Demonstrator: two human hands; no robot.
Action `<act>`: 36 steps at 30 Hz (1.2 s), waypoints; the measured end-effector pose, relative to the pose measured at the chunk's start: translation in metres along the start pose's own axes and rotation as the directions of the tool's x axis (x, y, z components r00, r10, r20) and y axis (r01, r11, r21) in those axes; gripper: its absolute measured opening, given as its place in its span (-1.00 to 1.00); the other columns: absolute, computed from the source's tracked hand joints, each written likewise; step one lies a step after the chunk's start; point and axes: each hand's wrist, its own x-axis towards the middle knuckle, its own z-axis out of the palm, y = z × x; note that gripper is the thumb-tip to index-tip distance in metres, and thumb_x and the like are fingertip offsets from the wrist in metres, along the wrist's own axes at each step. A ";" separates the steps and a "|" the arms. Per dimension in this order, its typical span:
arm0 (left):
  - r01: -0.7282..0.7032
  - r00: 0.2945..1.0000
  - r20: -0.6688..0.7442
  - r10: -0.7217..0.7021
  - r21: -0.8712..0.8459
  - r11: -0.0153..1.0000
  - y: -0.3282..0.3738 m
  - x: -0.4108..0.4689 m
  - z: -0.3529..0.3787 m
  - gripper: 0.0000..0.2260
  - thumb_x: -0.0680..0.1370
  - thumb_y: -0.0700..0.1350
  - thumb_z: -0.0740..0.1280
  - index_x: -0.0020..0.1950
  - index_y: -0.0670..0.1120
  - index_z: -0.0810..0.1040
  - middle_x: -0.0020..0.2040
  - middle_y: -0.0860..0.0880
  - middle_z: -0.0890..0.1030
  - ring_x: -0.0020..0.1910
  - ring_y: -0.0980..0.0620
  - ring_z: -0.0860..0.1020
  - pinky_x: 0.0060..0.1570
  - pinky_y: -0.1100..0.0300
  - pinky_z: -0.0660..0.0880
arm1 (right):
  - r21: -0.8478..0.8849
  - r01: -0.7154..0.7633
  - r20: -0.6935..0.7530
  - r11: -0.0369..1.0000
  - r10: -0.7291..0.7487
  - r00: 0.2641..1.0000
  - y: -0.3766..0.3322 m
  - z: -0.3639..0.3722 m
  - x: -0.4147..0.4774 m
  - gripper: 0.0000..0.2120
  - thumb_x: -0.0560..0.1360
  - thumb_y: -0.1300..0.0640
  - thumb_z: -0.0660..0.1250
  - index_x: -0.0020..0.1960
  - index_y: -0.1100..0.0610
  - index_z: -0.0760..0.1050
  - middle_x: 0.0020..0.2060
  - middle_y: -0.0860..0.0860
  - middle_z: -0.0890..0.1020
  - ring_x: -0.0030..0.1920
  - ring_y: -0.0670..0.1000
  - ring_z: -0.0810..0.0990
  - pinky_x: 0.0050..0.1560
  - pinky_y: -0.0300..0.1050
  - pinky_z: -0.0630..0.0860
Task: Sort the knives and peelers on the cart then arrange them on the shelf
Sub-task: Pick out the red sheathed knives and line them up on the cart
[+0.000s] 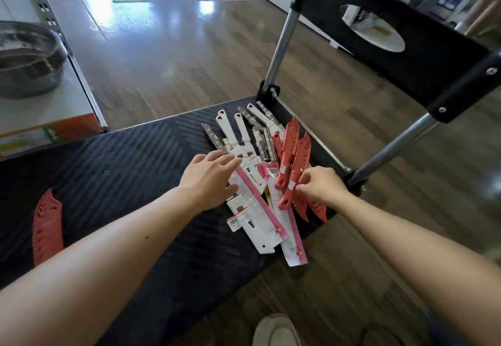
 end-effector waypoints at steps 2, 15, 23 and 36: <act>0.015 1.000 -0.005 -0.015 -0.021 1.000 0.003 0.002 0.000 -0.45 0.57 0.14 0.16 0.52 0.06 0.10 0.52 0.09 0.19 0.52 0.02 0.10 0.43 0.06 0.12 | 0.019 -0.049 -0.039 0.999 0.050 0.998 0.001 0.000 0.003 -0.87 0.44 0.02 0.33 -0.13 0.05 0.60 -0.04 0.04 0.67 -0.02 0.09 0.62 -0.17 -0.15 0.44; 0.160 0.987 -0.008 -0.163 -0.166 0.973 0.025 0.040 0.000 -0.51 0.57 0.13 0.17 0.48 0.02 0.21 0.47 0.04 0.31 0.49 -0.03 0.17 0.40 0.00 0.19 | 0.297 -0.270 -0.054 0.916 0.299 0.953 0.013 -0.010 0.052 -0.62 0.47 -0.10 0.31 -0.04 0.23 0.61 -0.06 0.12 0.66 -0.07 0.12 0.61 -0.17 -0.16 0.40; 0.266 0.963 0.091 -0.253 -0.192 0.945 0.071 0.093 0.018 -0.63 0.54 0.20 0.17 0.05 -0.07 0.52 0.13 -0.06 0.59 0.25 -0.08 0.39 0.20 0.01 0.32 | 0.340 -0.280 -0.006 0.898 0.300 0.954 0.016 -0.006 0.072 -0.65 0.49 -0.13 0.29 -0.15 0.17 0.55 -0.26 0.01 0.56 -0.22 0.04 0.51 -0.38 -0.20 0.28; 0.300 0.954 0.029 -0.298 -0.120 0.946 0.096 0.123 0.034 -0.67 0.49 0.19 0.29 -0.01 -0.07 0.57 0.06 -0.05 0.62 0.20 -0.08 0.45 0.17 0.02 0.29 | 0.597 -0.261 0.008 0.759 0.319 0.948 0.020 -0.002 0.083 -0.79 0.49 -0.03 0.35 -0.23 0.08 0.48 -0.37 -0.05 0.51 -0.25 -0.01 0.52 -0.12 -0.14 0.44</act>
